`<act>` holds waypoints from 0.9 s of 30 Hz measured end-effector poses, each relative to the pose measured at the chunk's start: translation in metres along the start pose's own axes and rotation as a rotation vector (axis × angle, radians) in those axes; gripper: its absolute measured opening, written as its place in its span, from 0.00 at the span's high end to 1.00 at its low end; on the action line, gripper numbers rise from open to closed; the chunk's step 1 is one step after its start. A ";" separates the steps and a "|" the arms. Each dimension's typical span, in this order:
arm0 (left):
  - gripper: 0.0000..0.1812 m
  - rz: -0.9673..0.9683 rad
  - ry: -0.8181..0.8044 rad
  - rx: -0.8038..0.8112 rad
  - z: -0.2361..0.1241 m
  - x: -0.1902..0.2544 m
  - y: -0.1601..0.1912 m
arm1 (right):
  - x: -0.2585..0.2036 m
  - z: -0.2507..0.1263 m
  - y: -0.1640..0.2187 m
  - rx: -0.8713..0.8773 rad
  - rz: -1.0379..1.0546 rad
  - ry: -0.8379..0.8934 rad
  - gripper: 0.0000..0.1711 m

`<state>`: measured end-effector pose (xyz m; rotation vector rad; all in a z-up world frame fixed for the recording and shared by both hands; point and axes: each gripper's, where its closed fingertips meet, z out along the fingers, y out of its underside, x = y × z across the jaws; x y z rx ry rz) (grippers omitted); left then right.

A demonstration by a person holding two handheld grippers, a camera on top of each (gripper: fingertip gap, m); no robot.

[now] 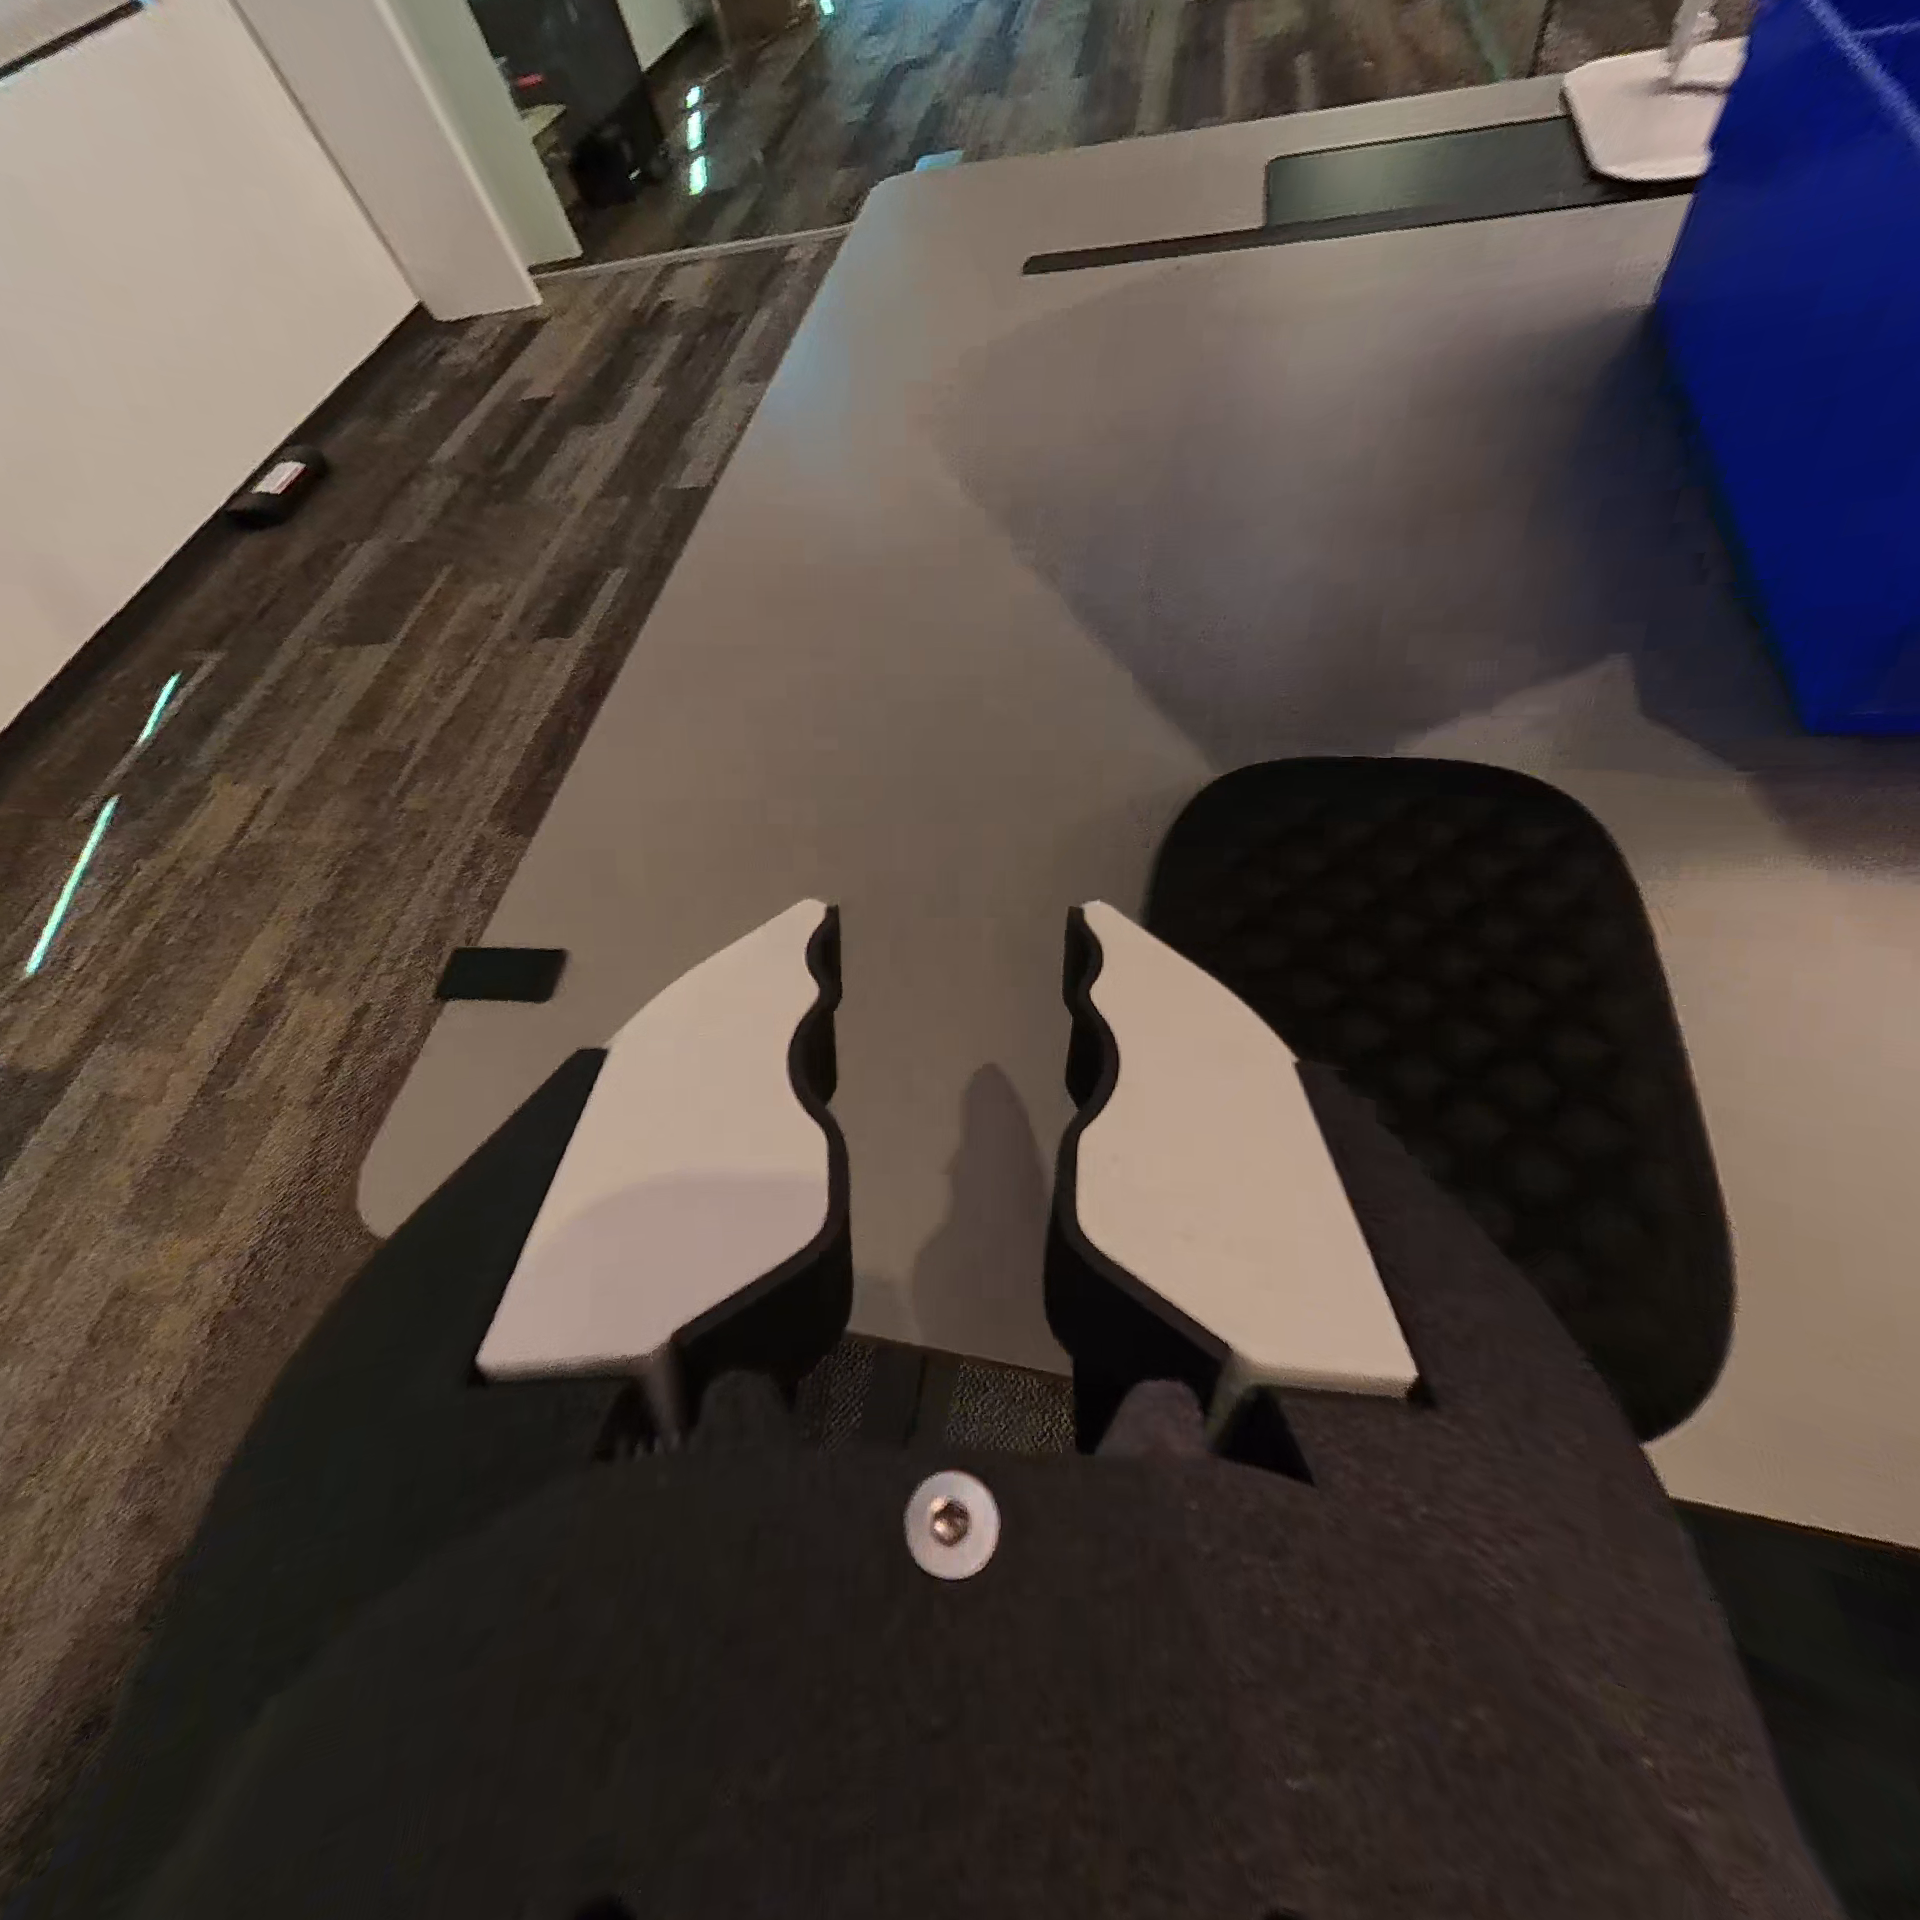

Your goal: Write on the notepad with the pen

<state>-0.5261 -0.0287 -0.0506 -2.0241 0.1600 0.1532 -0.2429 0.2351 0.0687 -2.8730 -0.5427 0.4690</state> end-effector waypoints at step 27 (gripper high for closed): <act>0.70 -0.086 0.103 -0.007 0.078 0.013 -0.029 | -0.086 0.194 -0.035 0.081 -0.124 -0.065 0.94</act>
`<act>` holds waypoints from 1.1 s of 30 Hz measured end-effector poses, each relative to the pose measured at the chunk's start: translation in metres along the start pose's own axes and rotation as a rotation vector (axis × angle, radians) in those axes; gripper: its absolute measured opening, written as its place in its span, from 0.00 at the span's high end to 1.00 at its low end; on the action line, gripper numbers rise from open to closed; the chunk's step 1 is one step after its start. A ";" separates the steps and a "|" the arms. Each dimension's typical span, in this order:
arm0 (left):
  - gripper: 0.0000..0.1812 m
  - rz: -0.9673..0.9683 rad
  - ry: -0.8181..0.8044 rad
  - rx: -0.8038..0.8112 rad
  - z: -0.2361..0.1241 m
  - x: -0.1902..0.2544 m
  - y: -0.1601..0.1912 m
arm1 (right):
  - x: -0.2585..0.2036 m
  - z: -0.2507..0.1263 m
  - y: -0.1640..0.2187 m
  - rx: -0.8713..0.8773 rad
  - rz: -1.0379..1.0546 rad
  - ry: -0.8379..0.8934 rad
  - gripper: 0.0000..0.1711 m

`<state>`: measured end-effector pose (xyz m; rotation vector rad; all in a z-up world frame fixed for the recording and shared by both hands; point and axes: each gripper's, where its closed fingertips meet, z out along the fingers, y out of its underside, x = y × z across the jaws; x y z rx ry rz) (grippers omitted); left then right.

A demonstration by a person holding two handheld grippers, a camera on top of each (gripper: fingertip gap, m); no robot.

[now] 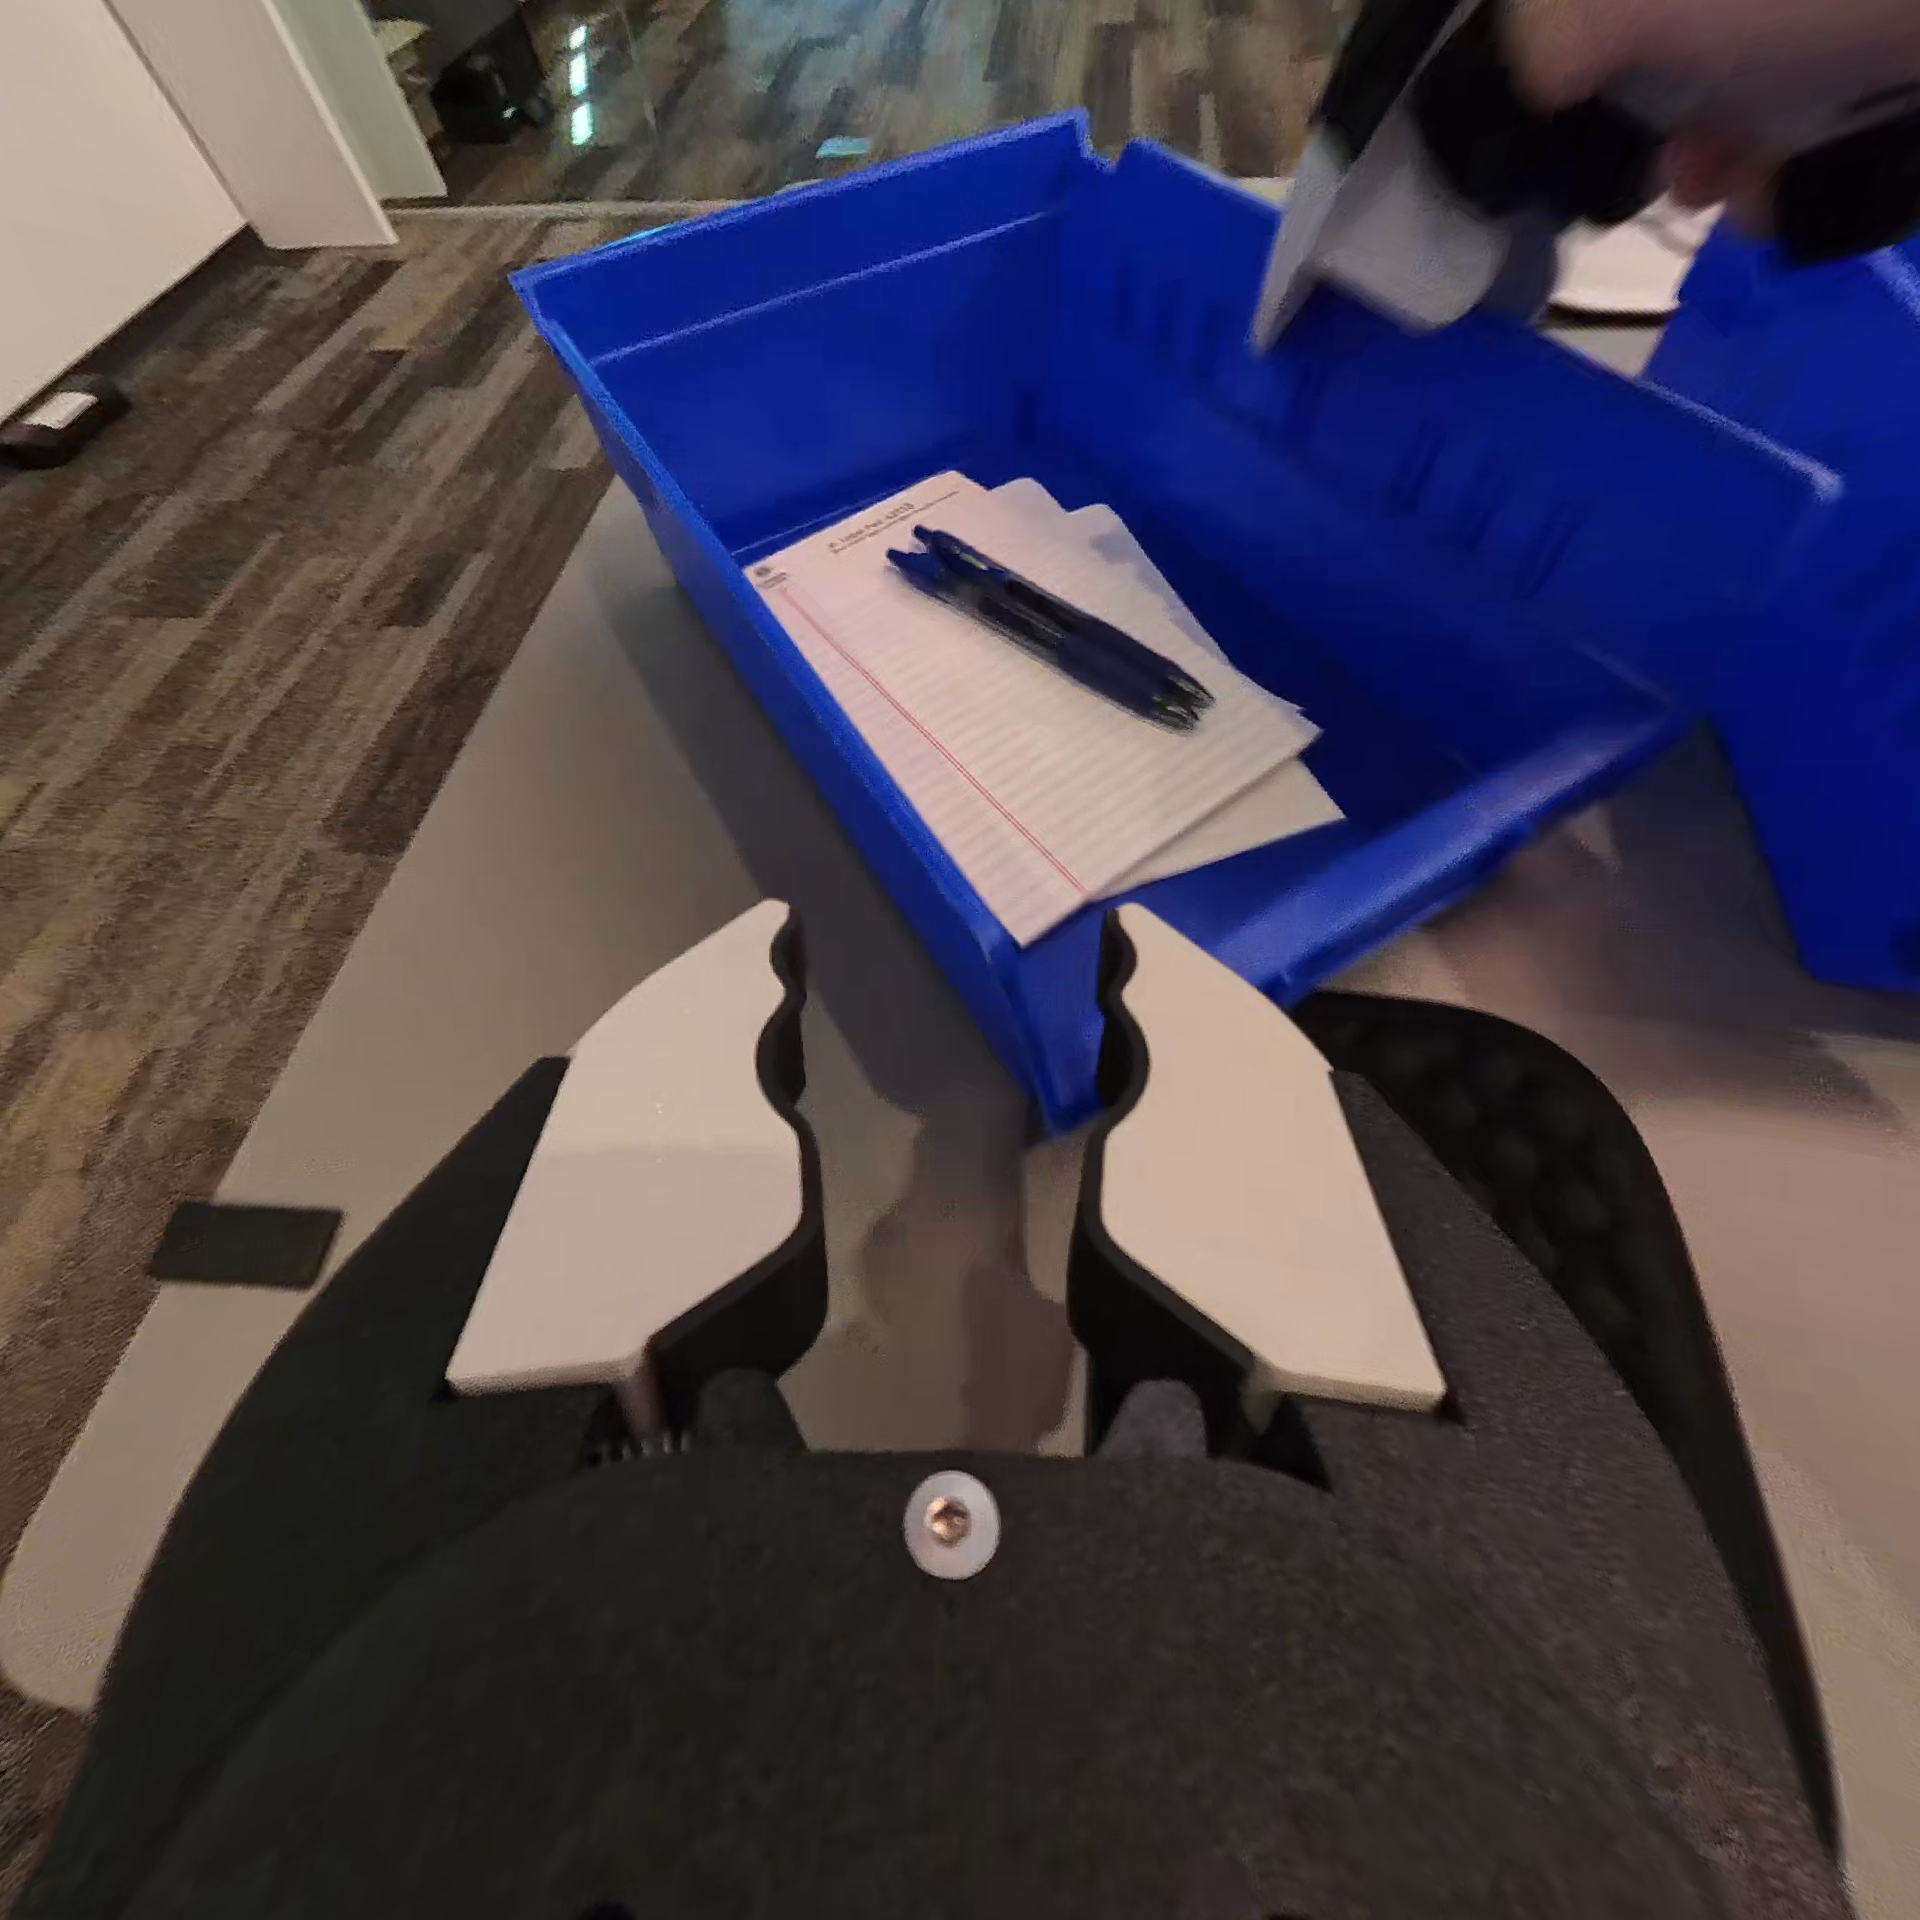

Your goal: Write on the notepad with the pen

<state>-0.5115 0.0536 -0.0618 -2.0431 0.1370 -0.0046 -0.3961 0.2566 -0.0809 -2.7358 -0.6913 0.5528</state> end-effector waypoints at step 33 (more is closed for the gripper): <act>0.93 0.099 0.295 -0.202 0.115 -0.048 -0.023 | 0.217 -0.211 0.242 0.217 0.141 0.371 0.55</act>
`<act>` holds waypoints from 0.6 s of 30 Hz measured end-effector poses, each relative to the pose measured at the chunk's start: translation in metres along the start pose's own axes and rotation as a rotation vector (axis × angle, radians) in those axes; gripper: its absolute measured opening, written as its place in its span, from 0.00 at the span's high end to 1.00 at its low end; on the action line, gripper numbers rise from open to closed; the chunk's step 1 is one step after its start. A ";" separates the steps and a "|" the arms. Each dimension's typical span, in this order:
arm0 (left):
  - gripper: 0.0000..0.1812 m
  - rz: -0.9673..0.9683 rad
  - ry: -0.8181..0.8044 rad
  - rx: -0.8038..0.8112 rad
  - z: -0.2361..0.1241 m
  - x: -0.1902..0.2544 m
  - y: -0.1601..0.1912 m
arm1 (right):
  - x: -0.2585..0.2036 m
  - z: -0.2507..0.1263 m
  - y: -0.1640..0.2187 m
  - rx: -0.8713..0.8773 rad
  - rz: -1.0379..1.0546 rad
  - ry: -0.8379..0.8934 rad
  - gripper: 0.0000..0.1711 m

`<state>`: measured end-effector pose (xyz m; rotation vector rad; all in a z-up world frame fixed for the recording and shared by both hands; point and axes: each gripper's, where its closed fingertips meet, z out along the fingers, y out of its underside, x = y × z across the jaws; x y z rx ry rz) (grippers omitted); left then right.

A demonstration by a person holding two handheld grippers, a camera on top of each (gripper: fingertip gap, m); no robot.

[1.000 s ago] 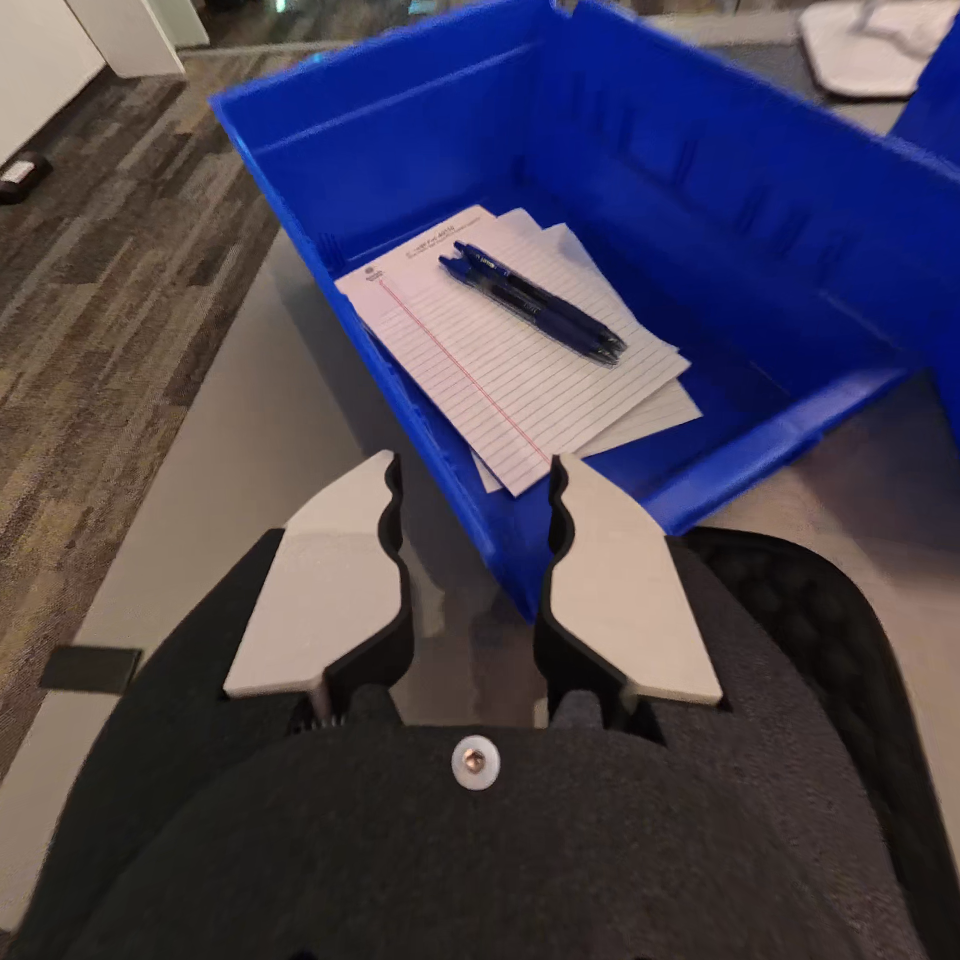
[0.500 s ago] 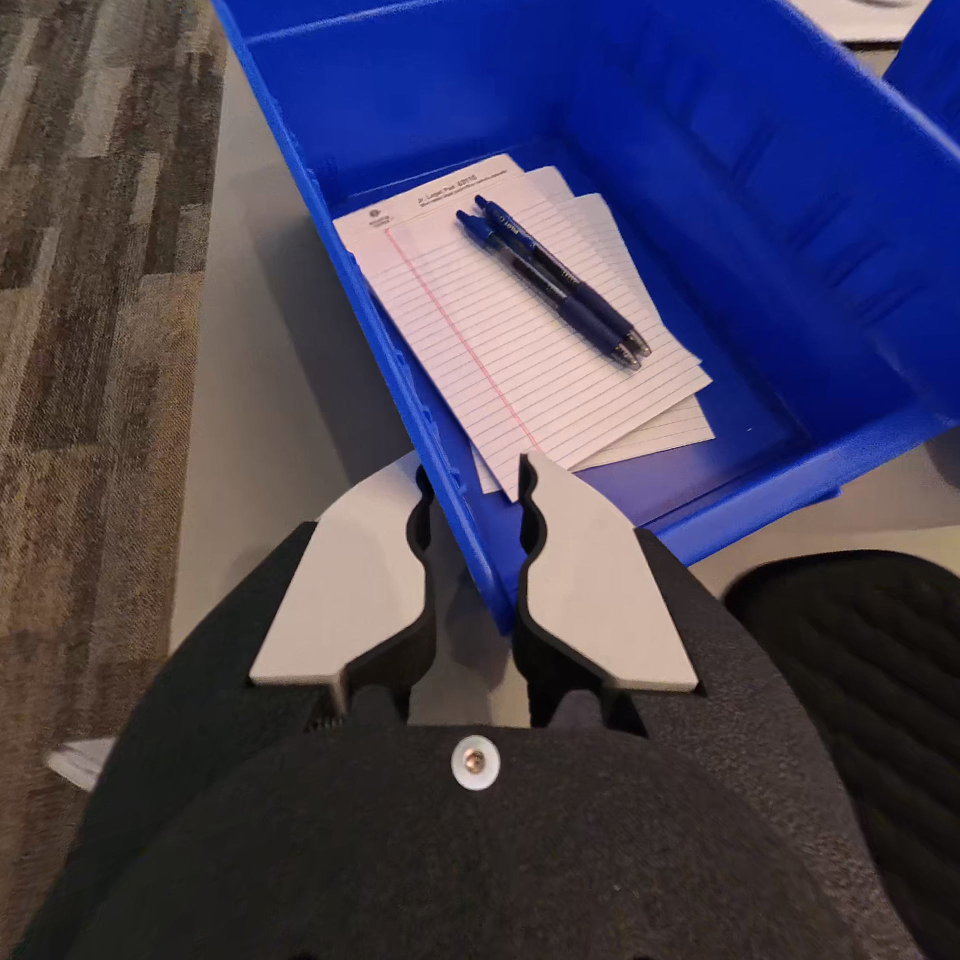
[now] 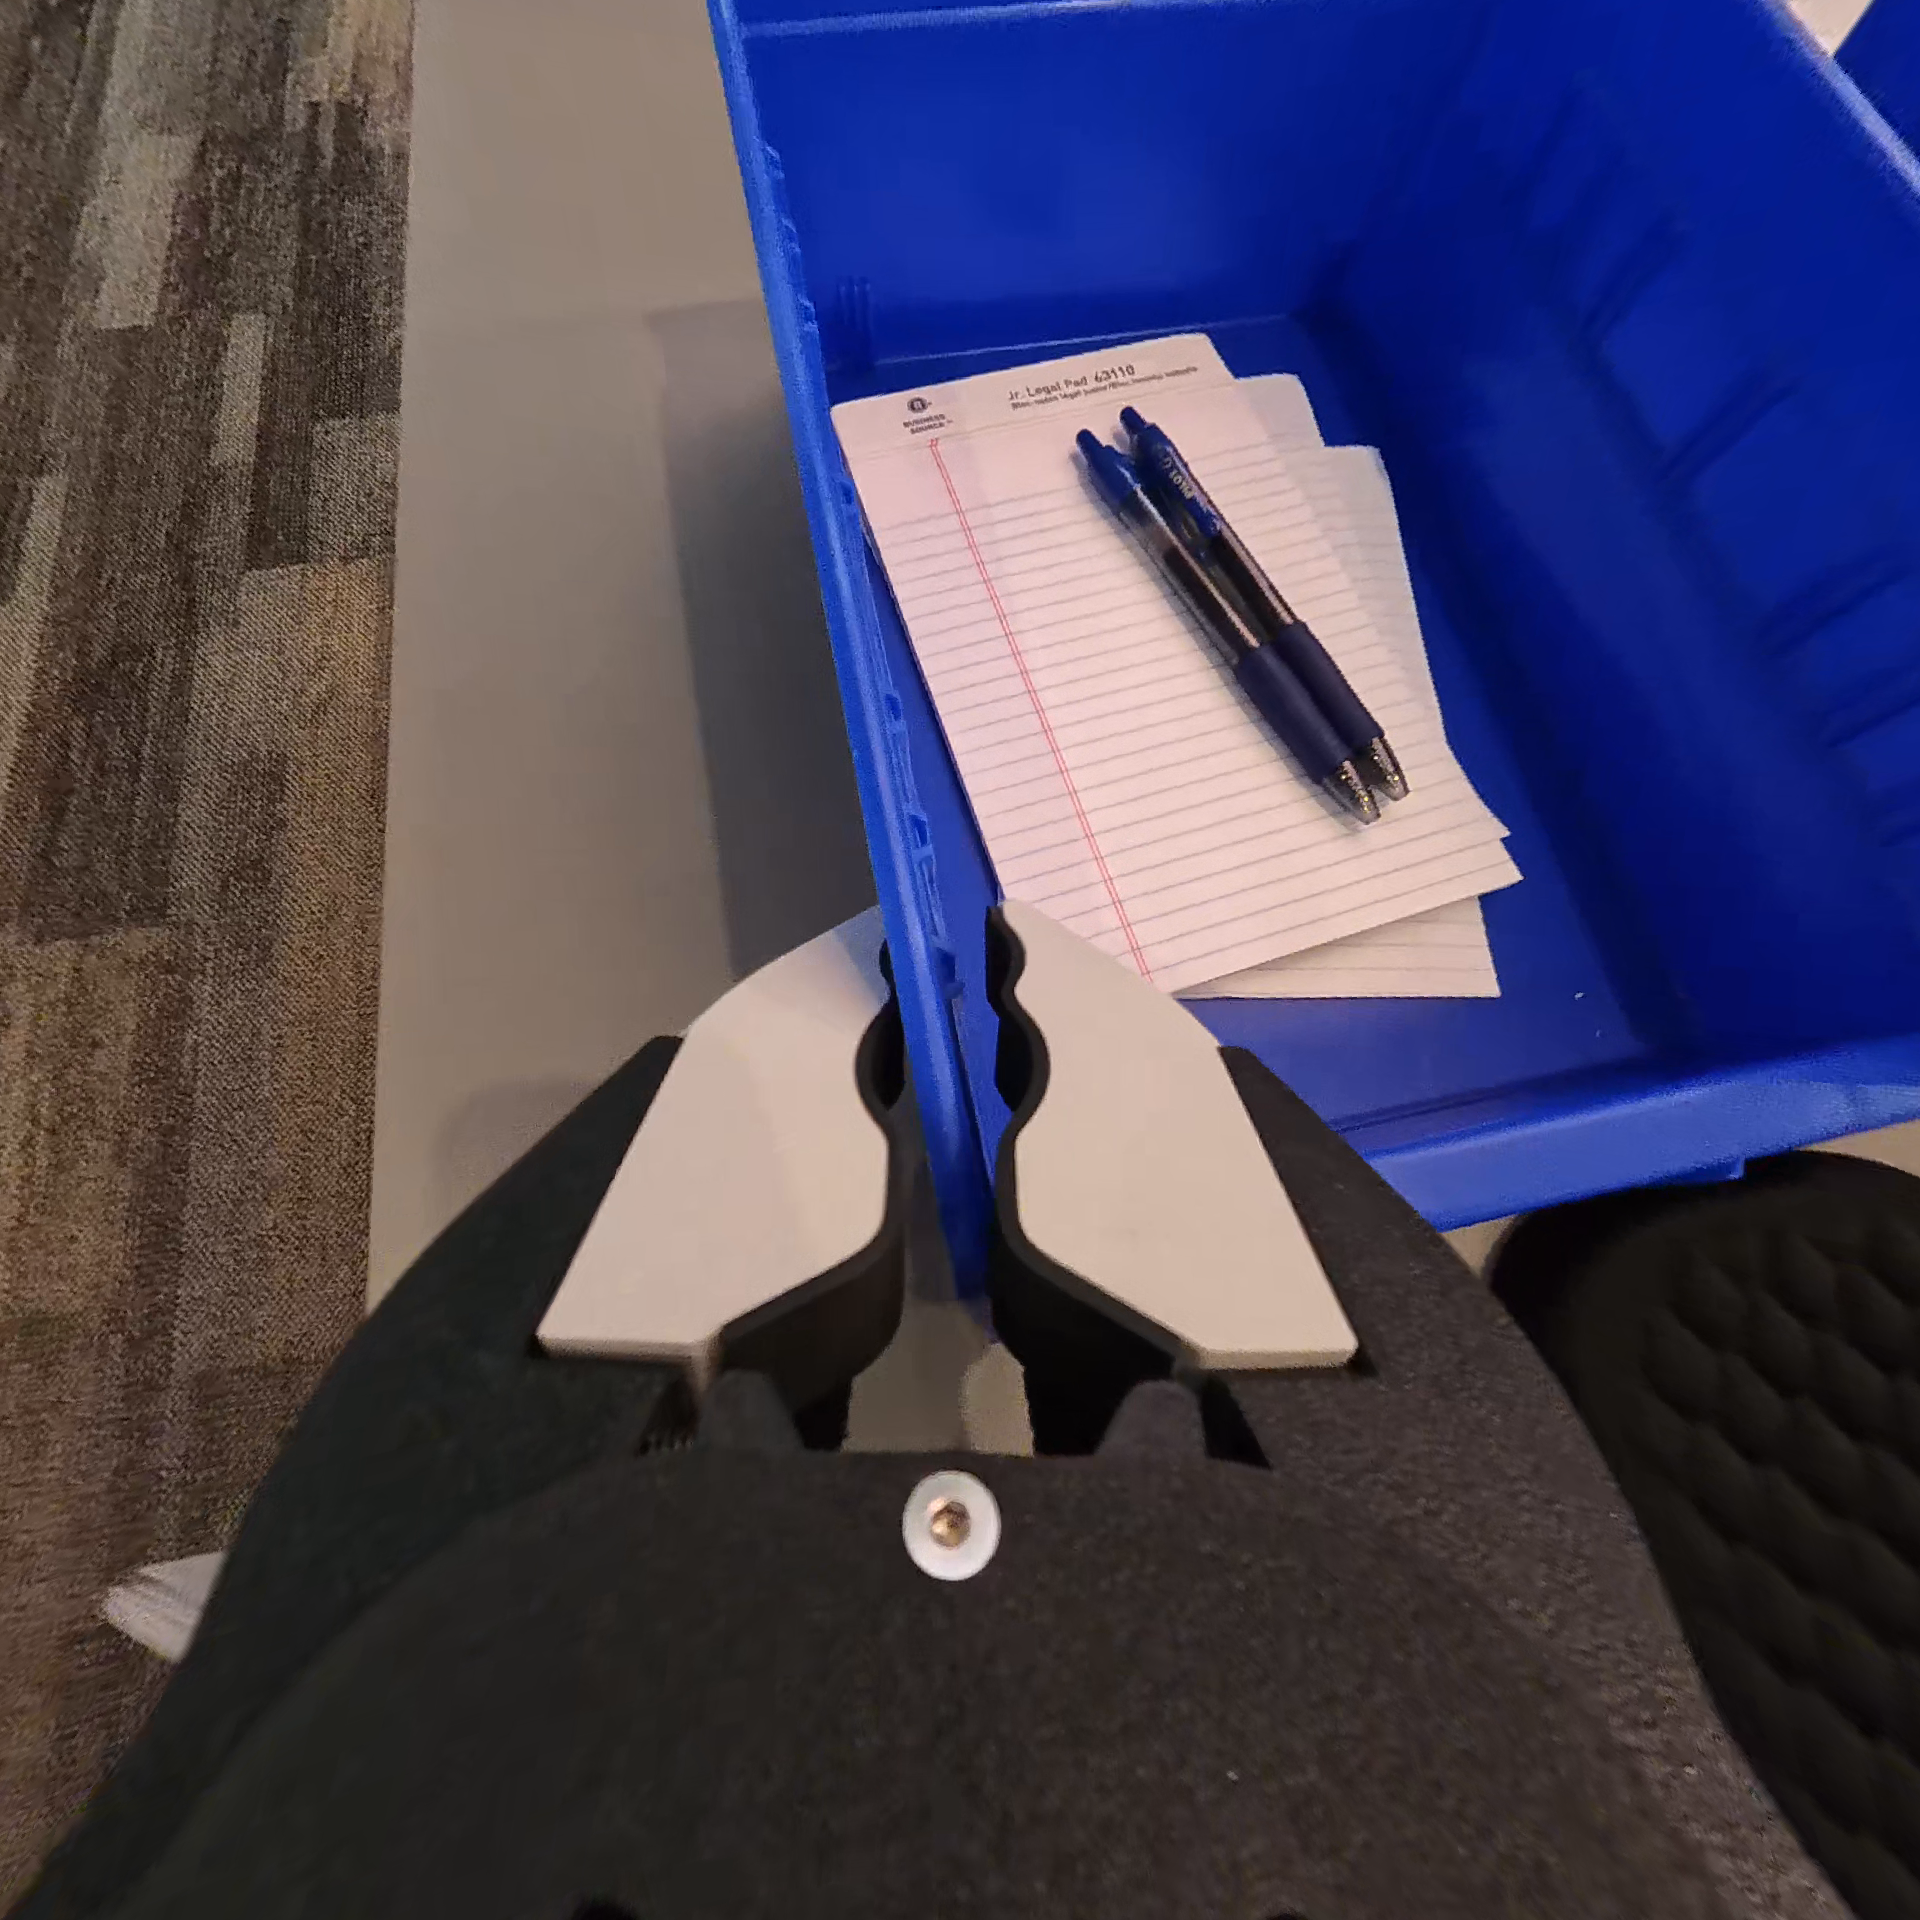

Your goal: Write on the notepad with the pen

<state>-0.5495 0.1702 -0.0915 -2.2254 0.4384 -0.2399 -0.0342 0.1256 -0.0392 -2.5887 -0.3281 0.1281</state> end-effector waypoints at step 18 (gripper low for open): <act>0.71 -0.035 0.019 0.102 -0.007 0.037 -0.015 | -0.007 0.058 0.011 -0.212 0.120 0.036 0.52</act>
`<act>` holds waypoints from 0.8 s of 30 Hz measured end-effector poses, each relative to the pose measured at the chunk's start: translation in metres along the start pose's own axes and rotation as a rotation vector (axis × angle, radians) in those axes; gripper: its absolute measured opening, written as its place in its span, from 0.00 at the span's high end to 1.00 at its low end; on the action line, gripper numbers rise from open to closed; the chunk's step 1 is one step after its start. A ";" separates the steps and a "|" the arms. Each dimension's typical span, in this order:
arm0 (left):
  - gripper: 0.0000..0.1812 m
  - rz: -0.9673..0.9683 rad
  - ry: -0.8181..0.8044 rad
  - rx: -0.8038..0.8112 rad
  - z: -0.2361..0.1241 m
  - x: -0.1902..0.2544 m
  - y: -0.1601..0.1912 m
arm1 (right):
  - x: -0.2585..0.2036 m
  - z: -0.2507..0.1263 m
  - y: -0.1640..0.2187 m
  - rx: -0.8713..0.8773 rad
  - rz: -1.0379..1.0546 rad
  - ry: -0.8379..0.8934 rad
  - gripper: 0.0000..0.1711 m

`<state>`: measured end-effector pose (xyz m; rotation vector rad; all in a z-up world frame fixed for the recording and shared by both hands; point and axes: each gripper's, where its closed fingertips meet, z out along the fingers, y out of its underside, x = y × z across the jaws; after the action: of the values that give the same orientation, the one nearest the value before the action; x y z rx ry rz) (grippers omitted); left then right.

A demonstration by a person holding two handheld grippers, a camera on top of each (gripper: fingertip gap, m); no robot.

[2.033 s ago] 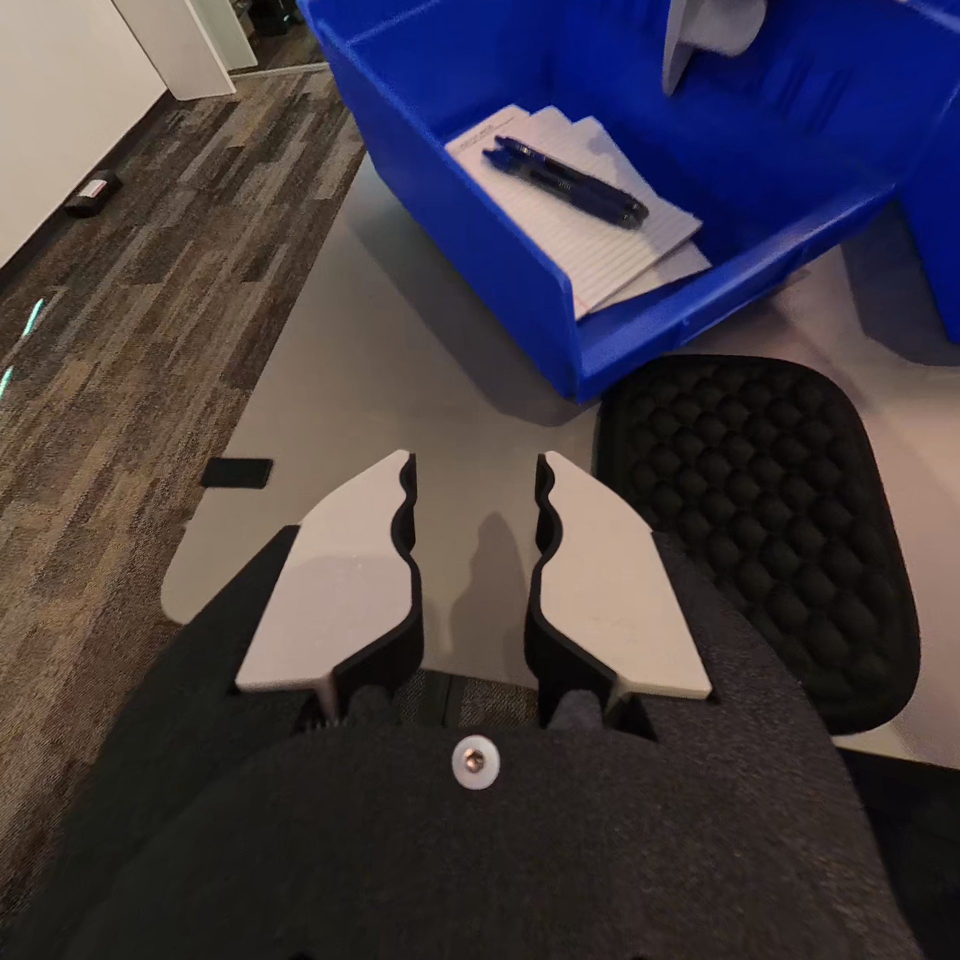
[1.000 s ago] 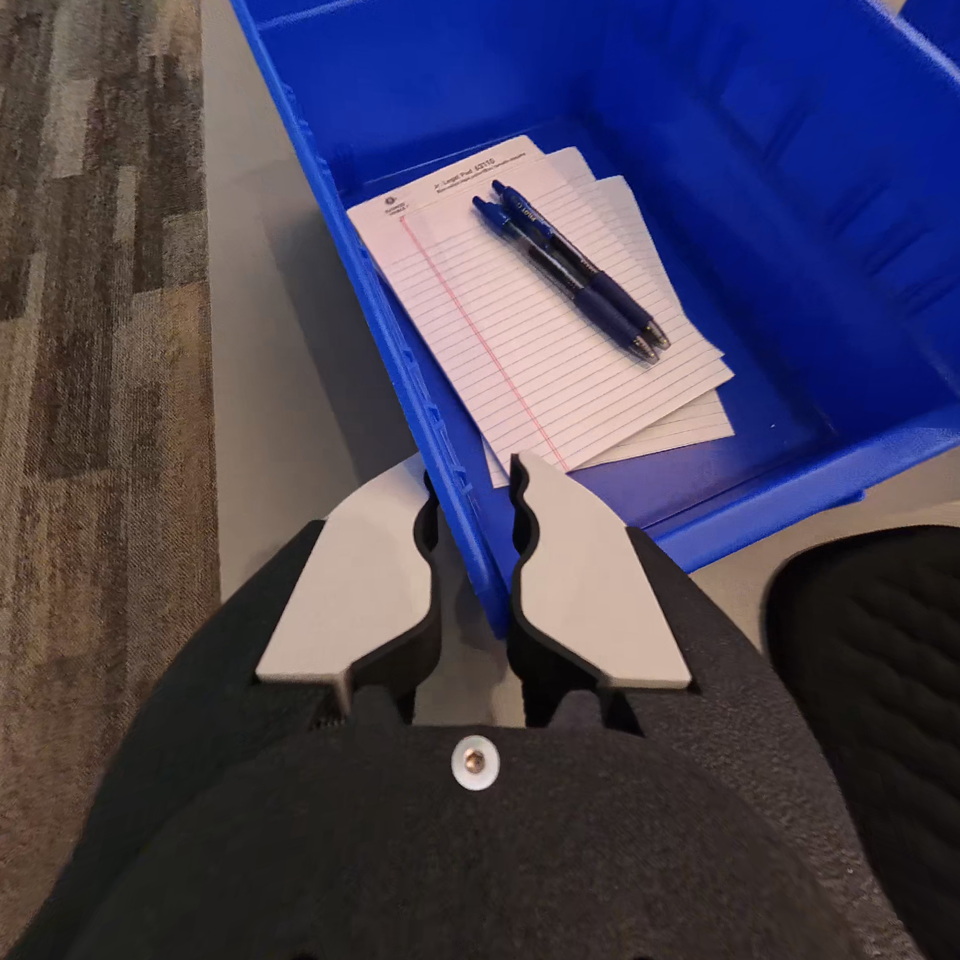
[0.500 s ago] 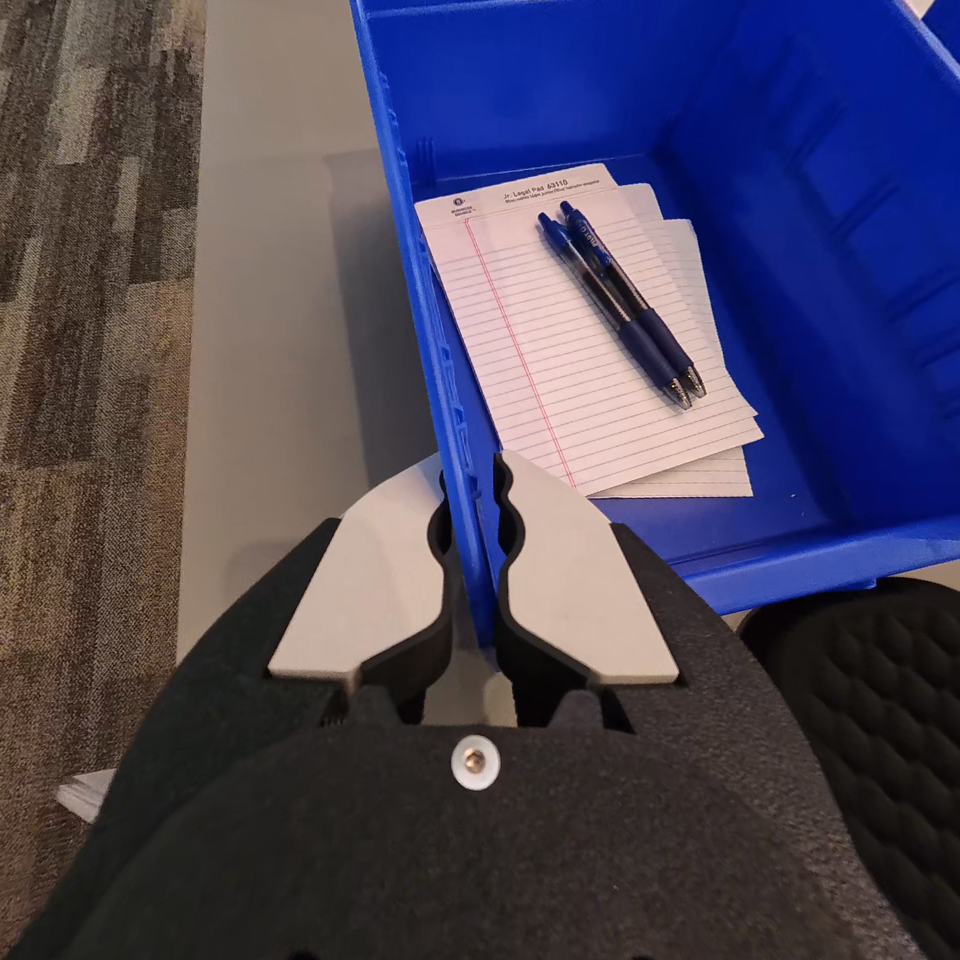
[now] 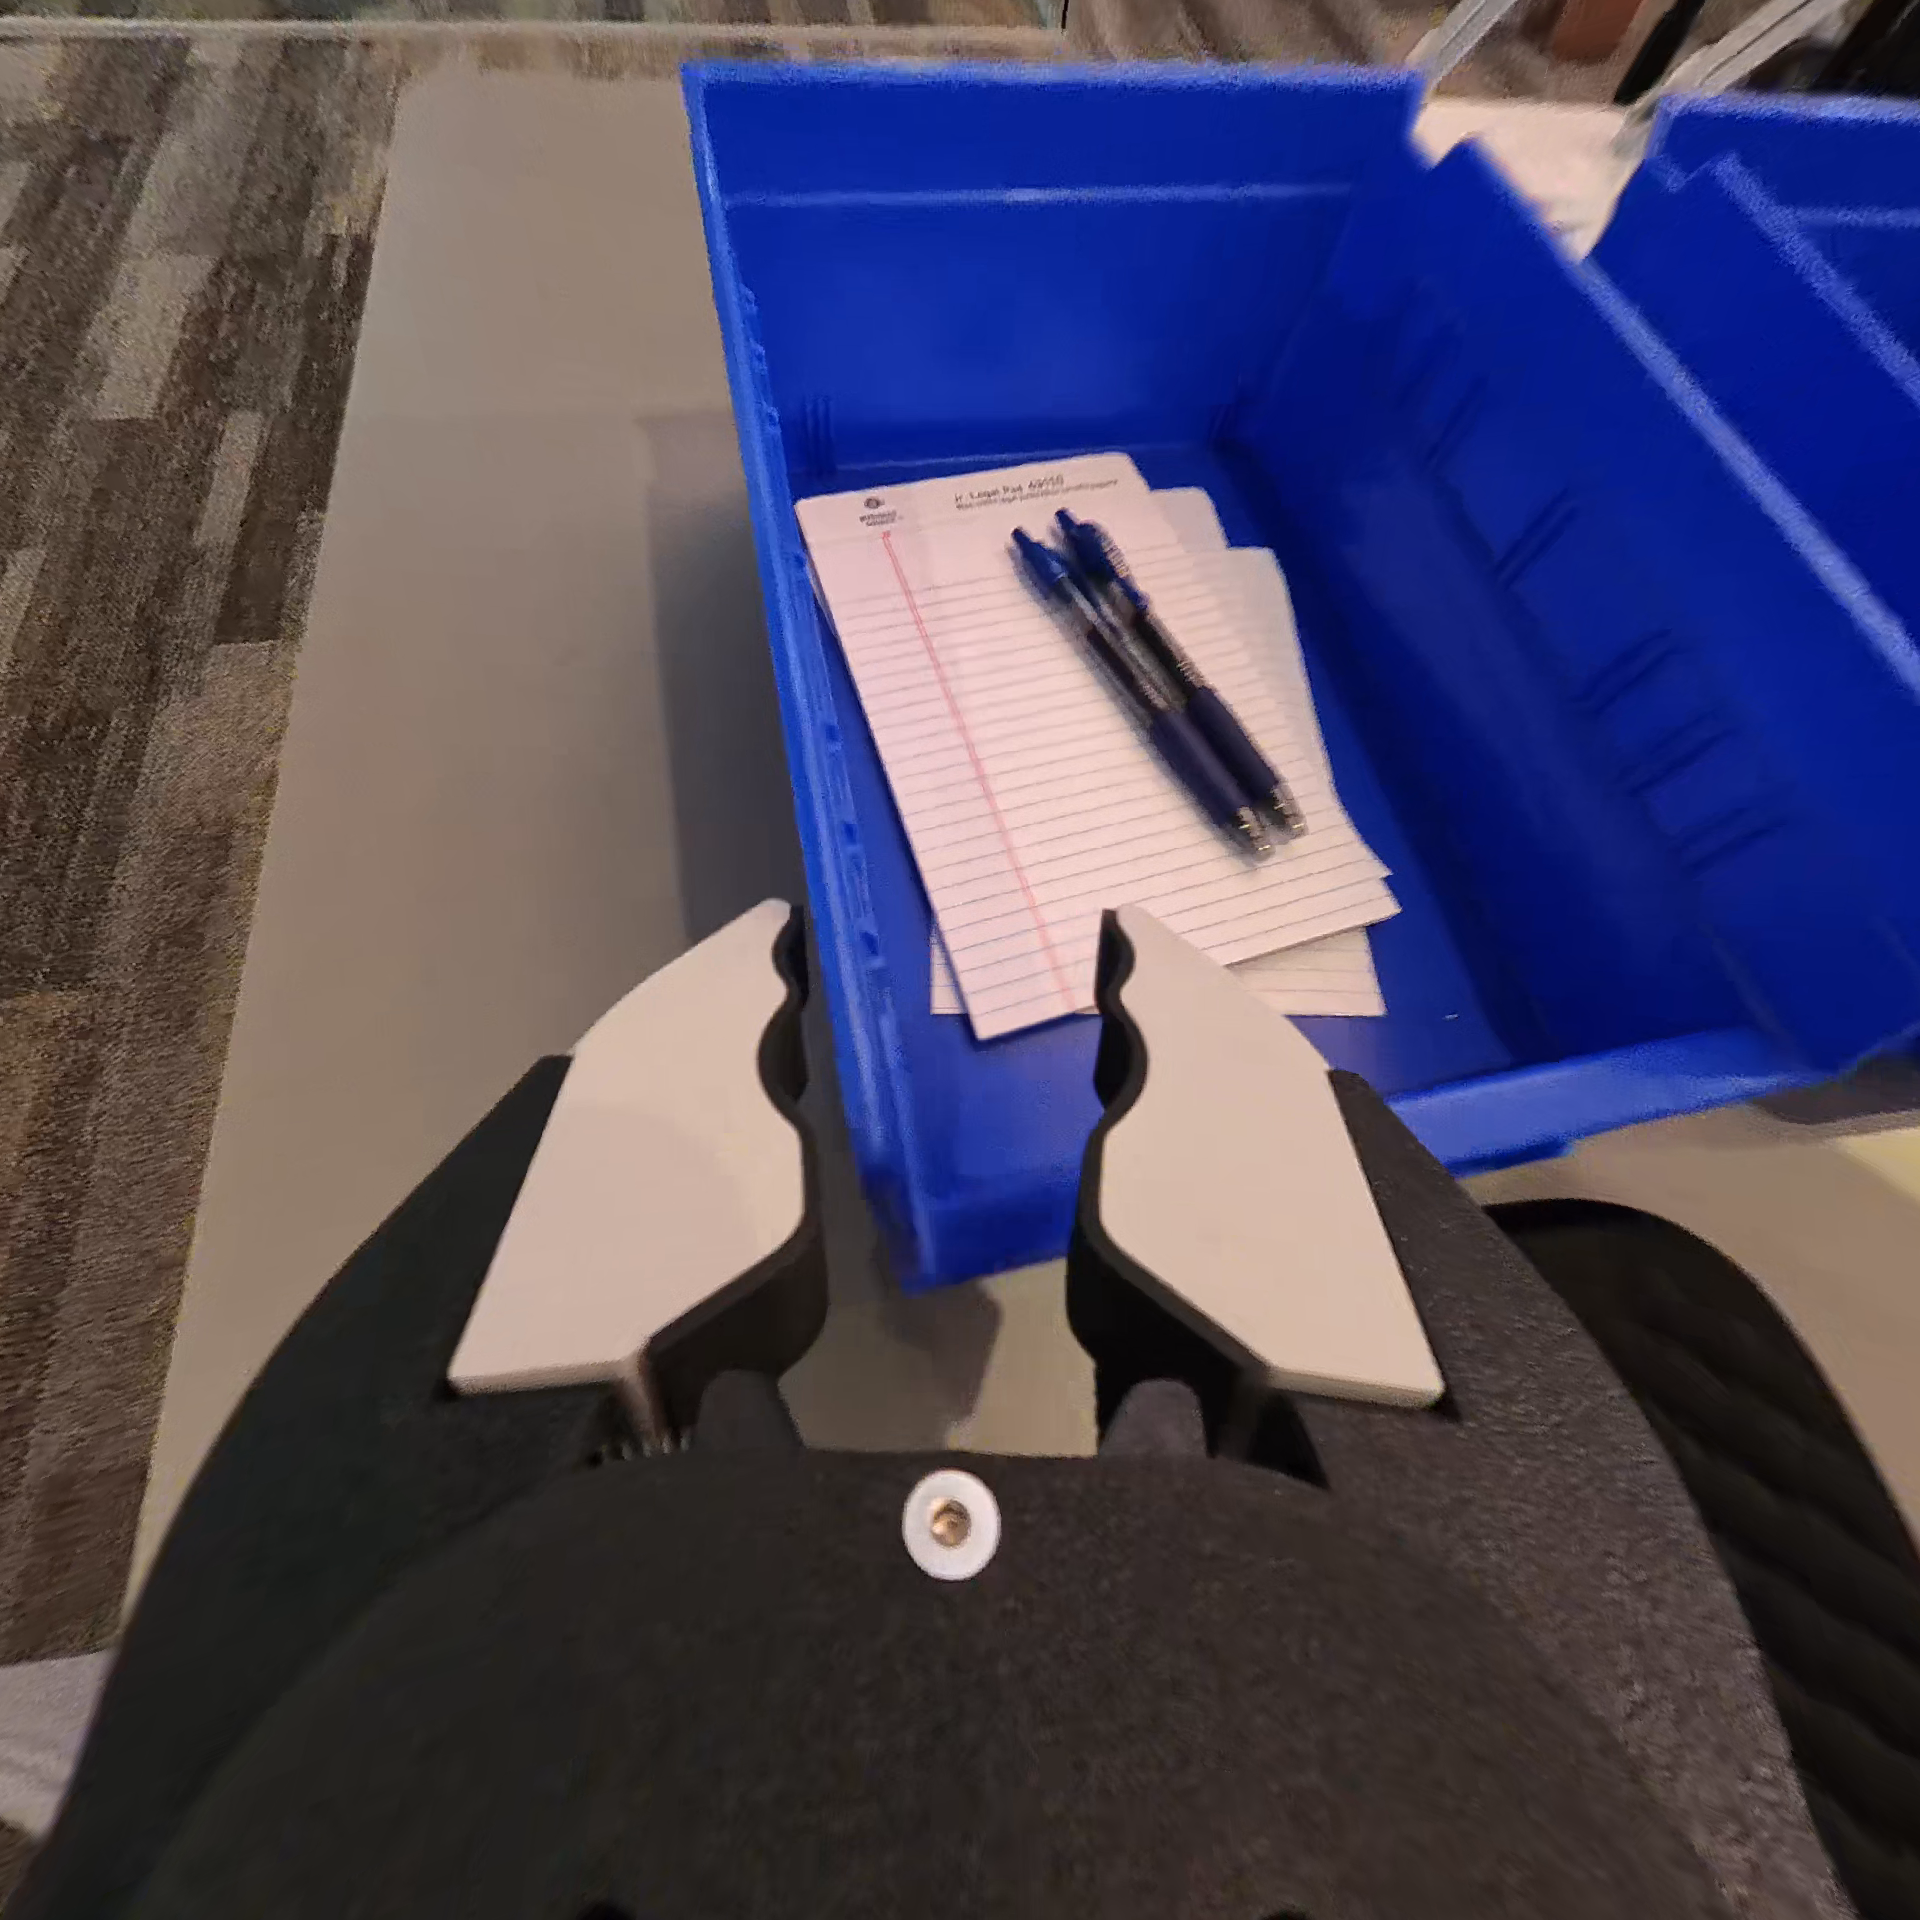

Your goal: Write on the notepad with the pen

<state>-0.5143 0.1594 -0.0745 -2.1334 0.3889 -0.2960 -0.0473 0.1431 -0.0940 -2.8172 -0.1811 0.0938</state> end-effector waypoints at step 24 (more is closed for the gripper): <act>0.72 0.008 -0.200 0.099 -0.090 0.034 0.010 | 0.144 0.007 0.043 -0.122 0.162 -0.167 0.97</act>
<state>-0.5163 0.0727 -0.0307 -2.0414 0.2611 -0.0940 0.0993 0.1238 -0.1211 -2.9411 0.0051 0.3673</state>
